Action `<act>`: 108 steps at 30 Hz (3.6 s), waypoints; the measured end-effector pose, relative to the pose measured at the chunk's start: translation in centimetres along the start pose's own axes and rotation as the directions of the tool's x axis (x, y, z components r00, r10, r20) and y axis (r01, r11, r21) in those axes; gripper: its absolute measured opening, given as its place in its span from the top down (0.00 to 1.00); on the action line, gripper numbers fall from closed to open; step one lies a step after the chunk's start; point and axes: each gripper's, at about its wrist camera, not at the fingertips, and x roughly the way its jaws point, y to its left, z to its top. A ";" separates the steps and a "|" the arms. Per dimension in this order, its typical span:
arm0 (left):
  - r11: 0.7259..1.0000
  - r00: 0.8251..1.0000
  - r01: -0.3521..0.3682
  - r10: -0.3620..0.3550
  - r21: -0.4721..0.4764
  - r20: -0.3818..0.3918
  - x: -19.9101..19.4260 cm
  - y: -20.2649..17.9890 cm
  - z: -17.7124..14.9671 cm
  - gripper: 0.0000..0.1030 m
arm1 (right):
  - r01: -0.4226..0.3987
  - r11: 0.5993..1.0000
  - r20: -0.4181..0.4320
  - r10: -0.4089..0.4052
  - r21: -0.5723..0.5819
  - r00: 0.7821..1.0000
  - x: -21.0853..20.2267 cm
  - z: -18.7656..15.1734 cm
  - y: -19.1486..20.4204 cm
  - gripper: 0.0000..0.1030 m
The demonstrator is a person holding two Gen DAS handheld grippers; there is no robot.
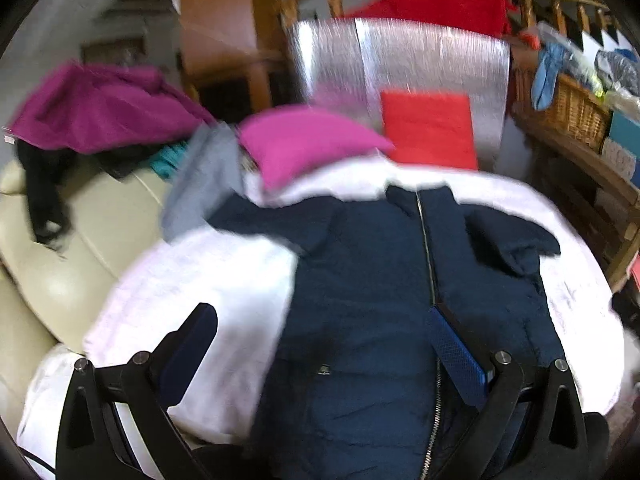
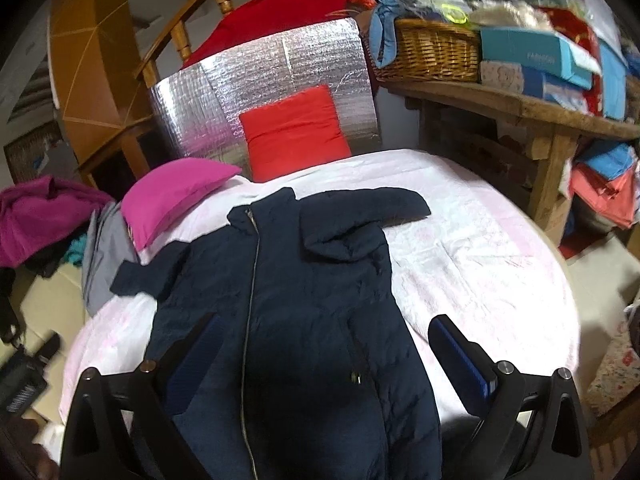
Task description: Fold large clothes
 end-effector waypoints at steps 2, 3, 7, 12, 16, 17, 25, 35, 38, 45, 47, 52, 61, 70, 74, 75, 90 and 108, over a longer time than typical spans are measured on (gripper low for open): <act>1.000 0.997 0.017 -0.018 -0.013 -0.079 4.4 -0.5 0.8 0.00 | -0.053 0.998 -0.021 0.054 0.016 0.998 2.0 1.4 -1.3 0.00; 0.999 0.994 0.020 -0.023 -0.025 -0.110 6.2 -0.7 1.0 0.00 | -0.093 0.995 -0.042 0.094 0.030 0.995 3.5 2.3 -2.2 0.00; 0.997 0.985 -0.044 0.032 -0.062 -0.170 13.1 -1.9 1.9 0.00 | -0.178 0.975 -0.091 0.191 0.133 0.977 9.1 4.7 -5.6 0.00; 0.986 0.988 -0.041 0.016 -0.162 -0.153 18.4 -3.5 3.5 0.00 | -0.244 0.892 -0.091 0.299 0.381 0.950 18.2 6.7 -9.9 0.00; 0.987 0.992 -0.035 0.016 -0.155 -0.123 21.2 -4.8 4.2 0.00 | -0.268 0.746 -0.034 0.362 0.610 0.932 25.2 7.4 -13.9 0.00; 0.989 0.994 -0.028 0.012 -0.143 -0.111 21.7 -5.0 4.0 0.00 | -0.270 0.709 -0.025 0.375 0.652 0.926 26.5 7.5 -14.6 0.01; 0.996 0.990 -0.040 0.030 -0.074 -0.139 25.2 -5.1 3.9 0.00 | -0.215 0.502 0.002 0.390 0.838 0.921 35.9 8.3 -19.9 0.14; 0.993 0.990 -0.073 0.060 -0.097 -0.124 25.9 -4.2 4.8 0.00 | -0.269 0.712 0.043 0.319 0.649 0.947 35.3 14.0 -15.5 0.70; 0.989 0.992 -0.088 0.076 -0.115 -0.103 25.3 -3.4 4.9 0.00 | -0.393 0.782 0.095 0.400 0.483 0.912 32.3 15.9 -10.0 0.70; 0.978 0.991 -0.125 0.114 -0.168 -0.072 24.0 -0.9 5.2 0.00 | -0.605 0.733 0.014 0.633 0.309 0.774 30.0 15.0 1.5 0.70; 0.974 0.990 -0.135 0.123 -0.184 -0.075 23.9 -0.3 5.3 0.00 | -0.637 0.703 -0.023 0.677 0.316 0.736 30.3 14.3 3.8 0.68; 0.963 0.988 -0.143 0.126 -0.230 -0.088 24.1 1.2 5.4 0.00 | -0.664 0.636 -0.140 0.755 0.394 0.640 32.1 12.1 6.9 0.15; 0.983 0.997 -0.070 0.062 -0.172 -0.051 24.1 -0.5 5.9 0.00 | -0.699 0.570 -0.181 0.814 0.432 0.551 29.6 10.9 2.1 0.15; 0.964 0.969 0.237 -0.244 -0.124 -0.047 24.5 -4.8 6.2 0.00 | -0.319 0.802 -0.121 0.432 0.506 0.894 30.1 9.1 -10.1 0.18; 0.892 0.897 0.417 -0.435 -0.173 -0.081 24.0 -7.1 6.6 0.00 | -0.160 0.835 -0.175 0.291 0.527 0.940 32.1 9.1 -12.8 0.25; 0.877 0.880 0.448 -0.467 -0.177 -0.087 23.6 -8.0 6.8 0.00 | -0.144 0.831 -0.186 0.283 0.537 0.941 32.7 9.1 -13.1 0.26; 0.961 0.958 0.255 -0.237 0.103 -0.162 26.5 -17.1 6.2 0.31 | -0.097 0.802 -0.284 0.319 0.589 0.904 36.7 7.4 -13.8 0.49; 0.927 0.947 0.241 -0.289 -0.288 -0.138 27.8 -0.2 10.5 0.43 | -0.073 0.839 -0.293 0.267 0.539 0.918 36.3 7.6 -12.4 0.49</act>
